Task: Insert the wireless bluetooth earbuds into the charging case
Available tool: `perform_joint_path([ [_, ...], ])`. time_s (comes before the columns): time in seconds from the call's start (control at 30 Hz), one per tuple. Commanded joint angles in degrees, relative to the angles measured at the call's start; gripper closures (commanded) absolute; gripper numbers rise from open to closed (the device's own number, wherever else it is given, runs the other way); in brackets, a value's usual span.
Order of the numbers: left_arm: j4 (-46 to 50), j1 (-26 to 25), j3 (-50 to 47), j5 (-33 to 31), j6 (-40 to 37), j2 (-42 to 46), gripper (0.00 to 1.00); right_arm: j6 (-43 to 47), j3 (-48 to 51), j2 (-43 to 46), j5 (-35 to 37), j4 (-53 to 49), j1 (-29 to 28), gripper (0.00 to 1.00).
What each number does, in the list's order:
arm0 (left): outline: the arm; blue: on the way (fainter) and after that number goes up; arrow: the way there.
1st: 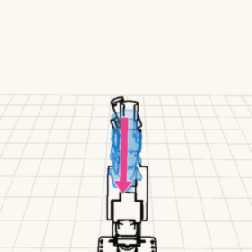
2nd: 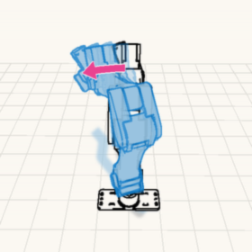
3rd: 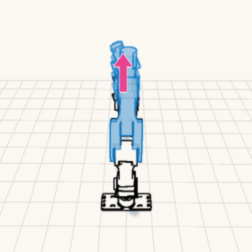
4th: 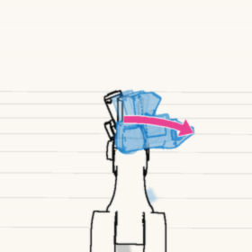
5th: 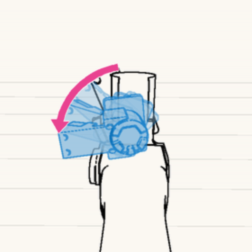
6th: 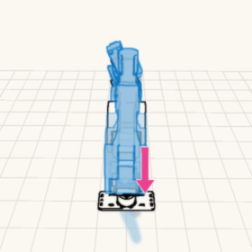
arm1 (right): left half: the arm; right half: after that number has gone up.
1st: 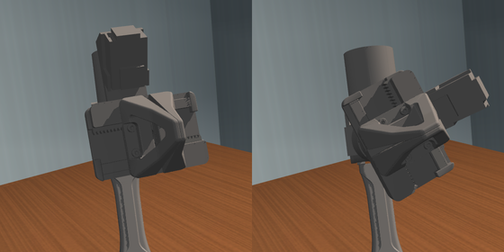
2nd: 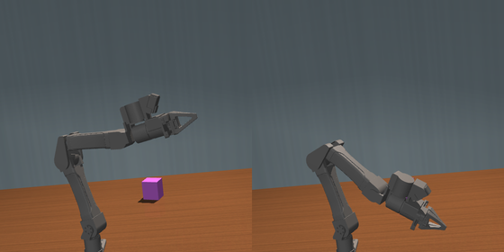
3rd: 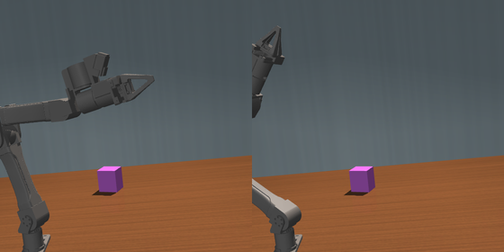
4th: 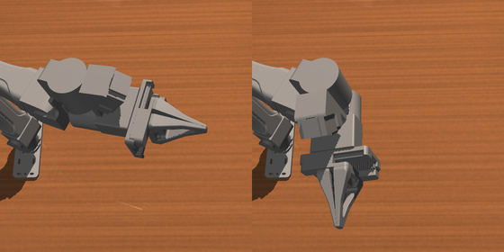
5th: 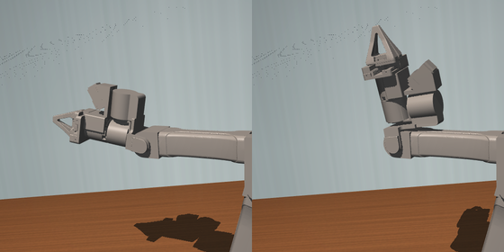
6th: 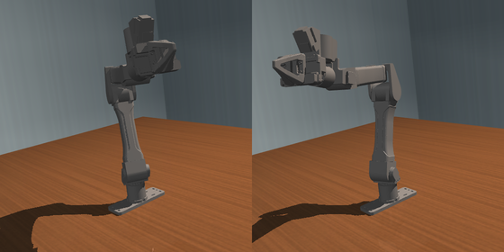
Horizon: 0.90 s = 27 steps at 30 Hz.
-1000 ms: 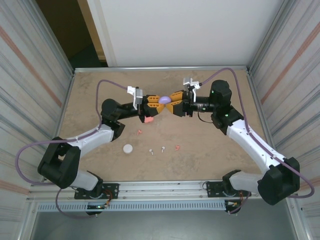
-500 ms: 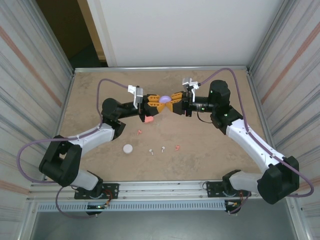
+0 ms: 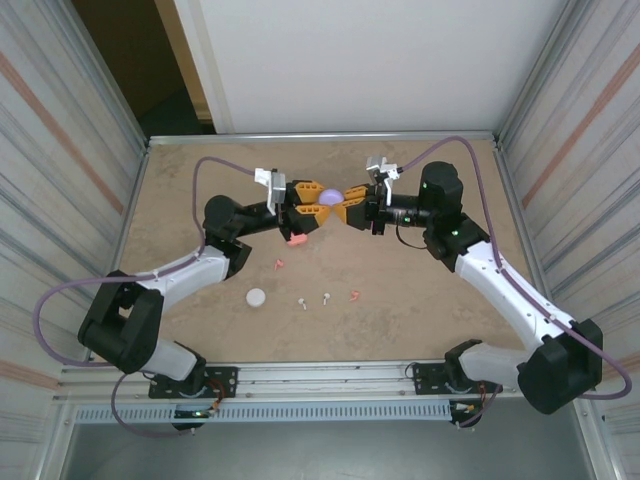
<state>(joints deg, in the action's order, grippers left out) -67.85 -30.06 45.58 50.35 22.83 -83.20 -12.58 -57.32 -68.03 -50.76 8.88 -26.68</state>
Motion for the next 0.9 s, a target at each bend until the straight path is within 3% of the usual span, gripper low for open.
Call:
perform_joint_path([
  [0.0, 1.4, 0.4, -0.8, -2.1, -3.2, 2.6, 0.54, 0.5, -0.8, 1.9, 1.1, -1.6, -0.3, 0.76],
  [0.23, 2.8, 0.7, -3.5, -5.7, -6.1, 5.9, 0.47, 0.0, -0.1, 2.1, 3.4, -3.2, 0.2, 0.78],
  [0.87, 9.3, 1.0, -13.3, -31.4, -15.3, 18.7, 0.31, -6.7, 2.5, -13.5, 11.2, -13.4, 3.8, 0.79],
])
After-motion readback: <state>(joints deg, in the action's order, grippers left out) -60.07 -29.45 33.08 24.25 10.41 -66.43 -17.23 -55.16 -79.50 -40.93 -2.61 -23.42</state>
